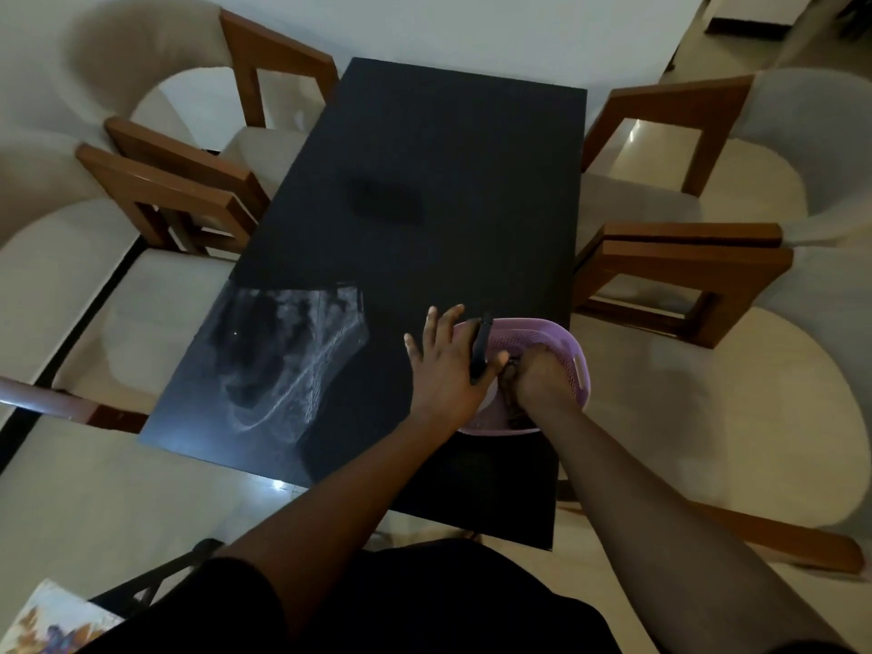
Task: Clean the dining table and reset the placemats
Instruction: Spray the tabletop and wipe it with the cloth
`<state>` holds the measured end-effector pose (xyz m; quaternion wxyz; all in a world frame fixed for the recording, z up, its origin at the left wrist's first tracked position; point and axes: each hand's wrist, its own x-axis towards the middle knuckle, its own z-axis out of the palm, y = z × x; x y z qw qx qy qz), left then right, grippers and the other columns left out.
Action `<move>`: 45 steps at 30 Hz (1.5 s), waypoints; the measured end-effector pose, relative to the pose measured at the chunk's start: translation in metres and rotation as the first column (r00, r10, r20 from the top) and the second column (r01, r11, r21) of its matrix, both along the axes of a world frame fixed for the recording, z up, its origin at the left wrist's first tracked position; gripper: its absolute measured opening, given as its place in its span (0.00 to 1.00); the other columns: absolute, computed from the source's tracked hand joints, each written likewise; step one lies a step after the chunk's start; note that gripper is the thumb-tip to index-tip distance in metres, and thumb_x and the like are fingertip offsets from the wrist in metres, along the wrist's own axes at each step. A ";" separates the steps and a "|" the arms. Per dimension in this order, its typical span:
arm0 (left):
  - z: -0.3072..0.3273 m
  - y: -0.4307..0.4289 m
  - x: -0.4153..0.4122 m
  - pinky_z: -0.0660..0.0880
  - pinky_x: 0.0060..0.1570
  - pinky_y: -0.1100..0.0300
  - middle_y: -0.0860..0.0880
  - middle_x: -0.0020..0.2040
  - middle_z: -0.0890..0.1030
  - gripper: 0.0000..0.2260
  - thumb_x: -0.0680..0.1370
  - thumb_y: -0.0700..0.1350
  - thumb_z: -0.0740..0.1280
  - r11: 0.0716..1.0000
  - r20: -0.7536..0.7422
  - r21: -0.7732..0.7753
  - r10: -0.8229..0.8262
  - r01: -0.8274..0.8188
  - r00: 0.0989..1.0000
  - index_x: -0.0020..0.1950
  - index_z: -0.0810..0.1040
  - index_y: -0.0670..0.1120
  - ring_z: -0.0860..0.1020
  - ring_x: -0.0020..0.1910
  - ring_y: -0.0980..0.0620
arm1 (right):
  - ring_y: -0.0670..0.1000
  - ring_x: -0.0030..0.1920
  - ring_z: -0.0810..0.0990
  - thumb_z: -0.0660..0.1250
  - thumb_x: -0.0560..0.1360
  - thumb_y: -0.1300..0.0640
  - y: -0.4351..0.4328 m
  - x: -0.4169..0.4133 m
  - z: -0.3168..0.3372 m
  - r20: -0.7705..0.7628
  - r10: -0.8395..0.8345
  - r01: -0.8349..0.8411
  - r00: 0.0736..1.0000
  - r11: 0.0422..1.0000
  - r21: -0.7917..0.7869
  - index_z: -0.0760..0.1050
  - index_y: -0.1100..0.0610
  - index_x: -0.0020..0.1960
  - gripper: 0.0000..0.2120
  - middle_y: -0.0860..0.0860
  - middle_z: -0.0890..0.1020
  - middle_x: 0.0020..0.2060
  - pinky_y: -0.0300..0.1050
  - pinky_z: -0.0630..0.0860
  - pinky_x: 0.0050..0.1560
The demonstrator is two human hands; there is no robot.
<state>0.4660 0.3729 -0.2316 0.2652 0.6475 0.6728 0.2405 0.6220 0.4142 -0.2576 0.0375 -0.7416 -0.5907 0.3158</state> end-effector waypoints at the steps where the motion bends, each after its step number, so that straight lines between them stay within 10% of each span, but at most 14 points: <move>1: 0.005 -0.001 0.003 0.45 0.80 0.27 0.50 0.84 0.60 0.26 0.83 0.65 0.62 1.000 0.044 0.006 0.012 -0.012 0.999 0.76 0.70 0.53 0.45 0.86 0.46 | 0.61 0.59 0.80 0.66 0.80 0.59 0.000 0.001 -0.001 0.003 0.031 -0.031 1.000 1.000 -0.007 0.77 0.62 0.64 0.13 0.59 0.81 0.59 0.48 0.74 0.53; 7: 0.066 -0.012 -0.001 0.63 0.80 0.39 0.54 0.80 0.63 0.20 0.85 0.55 0.65 0.987 0.444 0.151 -0.018 -0.054 0.896 0.76 0.66 0.57 0.57 0.85 0.50 | 0.49 0.52 0.80 0.75 0.75 0.46 0.001 0.002 0.025 0.008 0.065 -0.065 0.998 0.998 0.018 0.76 0.51 0.54 0.14 0.49 0.81 0.51 0.49 0.78 0.58; 12: 0.120 -0.040 -0.046 0.77 0.59 0.66 0.60 0.65 0.78 0.14 0.86 0.43 0.66 0.946 0.648 0.219 0.042 -0.238 0.761 0.71 0.74 0.44 0.79 0.64 0.60 | 0.43 0.46 0.82 0.74 0.78 0.55 0.001 -0.002 0.108 -0.325 -0.035 0.063 0.945 0.995 0.076 0.80 0.49 0.53 0.06 0.45 0.83 0.45 0.41 0.75 0.44; 18: 0.107 -0.075 -0.133 0.83 0.50 0.58 0.49 0.56 0.85 0.08 0.86 0.49 0.65 0.901 0.697 0.098 0.241 -0.422 0.676 0.62 0.77 0.48 0.87 0.50 0.52 | 0.56 0.60 0.85 0.73 0.74 0.62 0.000 -0.048 0.138 -0.854 -0.388 0.097 0.346 0.921 -0.378 0.81 0.56 0.65 0.20 0.56 0.86 0.59 0.54 0.81 0.59; 22: 0.065 -0.095 -0.193 0.80 0.37 0.43 0.50 0.45 0.83 0.09 0.83 0.55 0.67 0.897 0.520 0.067 0.343 -0.437 0.782 0.56 0.82 0.51 0.82 0.39 0.46 | 0.58 0.61 0.84 0.69 0.79 0.61 -0.008 -0.111 0.130 -0.842 -0.483 0.000 0.242 0.867 -0.498 0.80 0.55 0.64 0.14 0.58 0.85 0.61 0.58 0.80 0.64; 27: 0.034 -0.111 -0.246 0.81 0.42 0.40 0.46 0.40 0.83 0.07 0.81 0.53 0.72 0.886 0.431 -0.174 0.462 -0.431 0.775 0.48 0.84 0.51 0.82 0.39 0.43 | 0.58 0.51 0.87 0.76 0.75 0.58 -0.011 -0.178 0.102 -0.732 -0.495 0.074 0.468 0.847 -0.526 0.80 0.59 0.66 0.20 0.61 0.87 0.55 0.53 0.83 0.53; 31: 0.013 -0.109 -0.266 0.74 0.31 0.65 0.48 0.35 0.82 0.07 0.81 0.52 0.73 0.878 0.338 -0.299 0.464 -0.373 0.819 0.45 0.83 0.51 0.80 0.32 0.57 | 0.51 0.55 0.84 0.80 0.70 0.62 -0.008 -0.203 0.072 -0.520 -0.254 0.146 0.816 0.960 -0.240 0.73 0.54 0.67 0.29 0.50 0.83 0.58 0.47 0.82 0.53; 34: -0.001 -0.105 -0.274 0.79 0.35 0.61 0.49 0.38 0.83 0.07 0.82 0.53 0.71 0.906 0.327 -0.336 0.367 -0.256 0.871 0.48 0.83 0.50 0.82 0.35 0.55 | 0.50 0.61 0.79 0.76 0.73 0.65 -0.003 -0.218 0.046 -0.351 -0.095 0.093 0.932 0.995 -0.023 0.65 0.50 0.78 0.38 0.50 0.77 0.66 0.43 0.79 0.52; 39: -0.007 -0.096 -0.282 0.78 0.34 0.61 0.50 0.34 0.83 0.11 0.82 0.55 0.71 0.903 0.328 -0.361 0.356 -0.233 0.875 0.45 0.83 0.50 0.82 0.32 0.54 | 0.57 0.62 0.79 0.72 0.74 0.65 -0.013 -0.235 -0.012 -0.010 0.142 -0.136 0.990 0.967 0.213 0.74 0.55 0.70 0.25 0.55 0.76 0.63 0.49 0.79 0.61; 45: 0.000 -0.088 -0.284 0.71 0.28 0.70 0.57 0.29 0.80 0.10 0.80 0.51 0.74 0.882 0.350 -0.405 0.392 -0.240 0.851 0.42 0.81 0.50 0.79 0.28 0.60 | 0.59 0.83 0.53 0.66 0.78 0.46 -0.063 -0.232 -0.051 0.314 0.576 -0.620 0.754 0.783 0.051 0.56 0.46 0.84 0.37 0.53 0.57 0.82 0.67 0.55 0.80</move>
